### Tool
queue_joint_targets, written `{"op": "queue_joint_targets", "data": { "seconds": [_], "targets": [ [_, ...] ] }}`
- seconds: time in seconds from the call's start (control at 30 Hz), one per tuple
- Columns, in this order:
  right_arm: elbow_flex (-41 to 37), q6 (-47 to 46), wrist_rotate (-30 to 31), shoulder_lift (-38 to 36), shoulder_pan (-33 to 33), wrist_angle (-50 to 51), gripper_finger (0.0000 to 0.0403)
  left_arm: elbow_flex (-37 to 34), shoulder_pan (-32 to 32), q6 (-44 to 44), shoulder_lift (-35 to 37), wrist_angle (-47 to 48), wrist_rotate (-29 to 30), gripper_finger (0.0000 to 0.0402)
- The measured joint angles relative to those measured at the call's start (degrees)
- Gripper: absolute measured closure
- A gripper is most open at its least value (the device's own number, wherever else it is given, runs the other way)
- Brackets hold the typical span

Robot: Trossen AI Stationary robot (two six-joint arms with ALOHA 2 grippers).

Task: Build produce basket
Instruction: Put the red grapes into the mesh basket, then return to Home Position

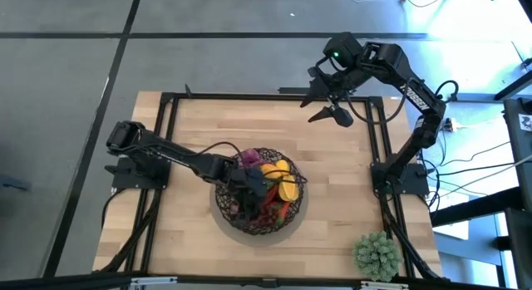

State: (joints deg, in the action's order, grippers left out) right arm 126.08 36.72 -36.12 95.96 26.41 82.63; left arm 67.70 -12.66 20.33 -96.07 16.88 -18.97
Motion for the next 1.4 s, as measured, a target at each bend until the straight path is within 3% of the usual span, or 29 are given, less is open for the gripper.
{"op": "queue_joint_targets", "data": {
  "seconds": [0.2, 0.5, 1.0, 1.13, 1.4],
  "targets": [
    [0.0, 0.92, 0.02, 0.0, 0.0, 0.0, 0.0166, 0.0, -0.09, 0.51, 0.0, -0.03, 0.19, 0.036],
    [0.0, 1.31, 0.02, 0.0, 0.0, 0.0, 0.0166, 0.0, -0.24, 0.99, 0.0, -2.04, 1.89, 0.0369],
    [0.0, 1.32, 0.0, 0.02, 0.0, 0.0, 0.0166, 0.0, -0.21, 1.71, 0.07, -1.85, 1.18, 0.0283],
    [0.0, 1.34, -0.02, 0.02, 0.0, 0.15, 0.0166, 0.0, 0.06, 2.11, 1.02, 1.67, -1.75, 0.0285],
    [0.0, 2.59, -0.08, -0.39, 0.96, 2.91, 0.0166, 0.02, 1.07, 4.41, 7.95, 7.41, -1.45, 0.0286]
  ]
}}
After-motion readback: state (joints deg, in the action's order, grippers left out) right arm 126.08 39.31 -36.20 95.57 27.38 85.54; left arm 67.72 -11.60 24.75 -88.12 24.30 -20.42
